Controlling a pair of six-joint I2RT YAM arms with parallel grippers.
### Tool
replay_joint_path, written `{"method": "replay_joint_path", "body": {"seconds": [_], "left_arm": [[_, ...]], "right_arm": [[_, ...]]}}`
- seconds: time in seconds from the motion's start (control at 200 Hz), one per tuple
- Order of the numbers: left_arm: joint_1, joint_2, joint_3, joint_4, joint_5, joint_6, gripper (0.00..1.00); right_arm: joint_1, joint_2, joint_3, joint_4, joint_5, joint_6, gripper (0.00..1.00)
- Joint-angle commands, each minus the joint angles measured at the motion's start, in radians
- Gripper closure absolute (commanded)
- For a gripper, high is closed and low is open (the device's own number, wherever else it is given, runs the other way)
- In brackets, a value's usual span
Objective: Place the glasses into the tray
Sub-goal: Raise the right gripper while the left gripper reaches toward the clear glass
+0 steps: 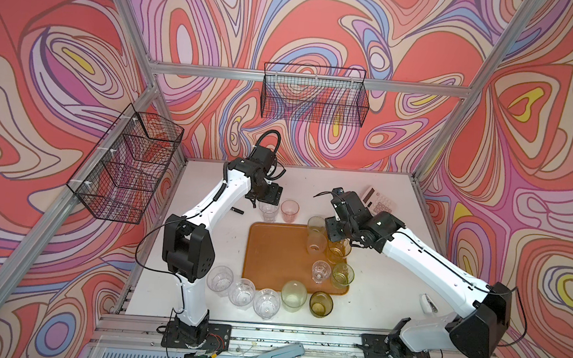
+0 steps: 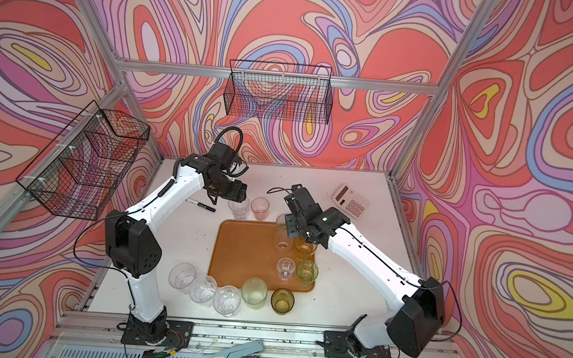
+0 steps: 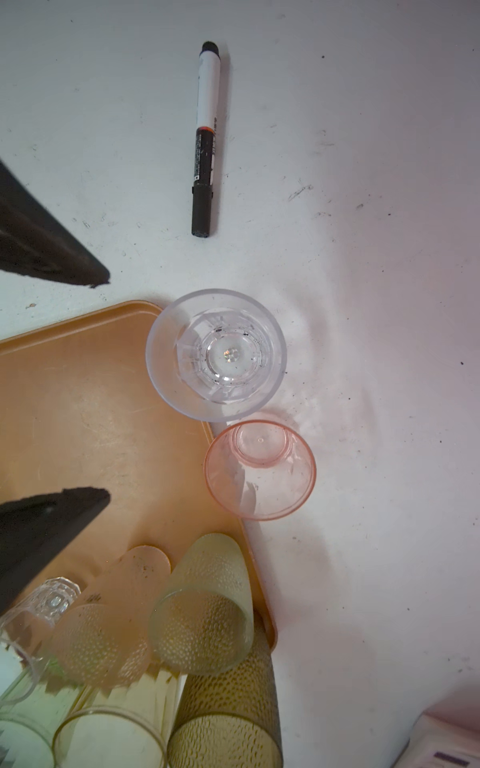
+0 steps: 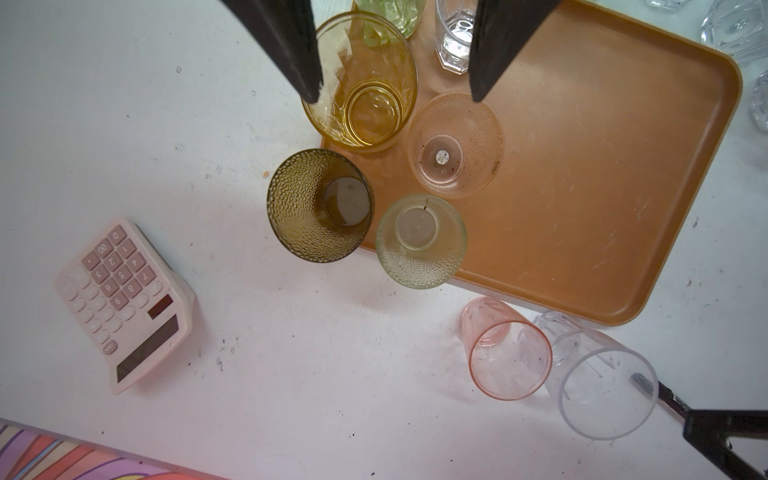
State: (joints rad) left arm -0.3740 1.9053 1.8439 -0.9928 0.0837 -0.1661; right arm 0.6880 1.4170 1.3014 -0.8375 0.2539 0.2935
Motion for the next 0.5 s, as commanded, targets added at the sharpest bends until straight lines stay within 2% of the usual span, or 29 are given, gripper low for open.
{"method": "replay_joint_path", "body": {"seconds": [0.0, 0.165, 0.496], "left_arm": [[0.0, 0.04, 0.058, -0.095, -0.071, -0.013, 0.26], [0.011, 0.067, 0.094, -0.106, -0.106, -0.022, 0.28], [0.077, 0.113, 0.091, -0.109, -0.004, -0.039, 0.33]], "right_arm": [[-0.006, -0.03, -0.019, -0.002, 0.003, 0.01, 0.41], [-0.009, -0.039, -0.027, 0.001, 0.002, 0.01, 0.41], [-0.015, -0.05, -0.041, 0.008, -0.004, 0.006, 0.41]]}}
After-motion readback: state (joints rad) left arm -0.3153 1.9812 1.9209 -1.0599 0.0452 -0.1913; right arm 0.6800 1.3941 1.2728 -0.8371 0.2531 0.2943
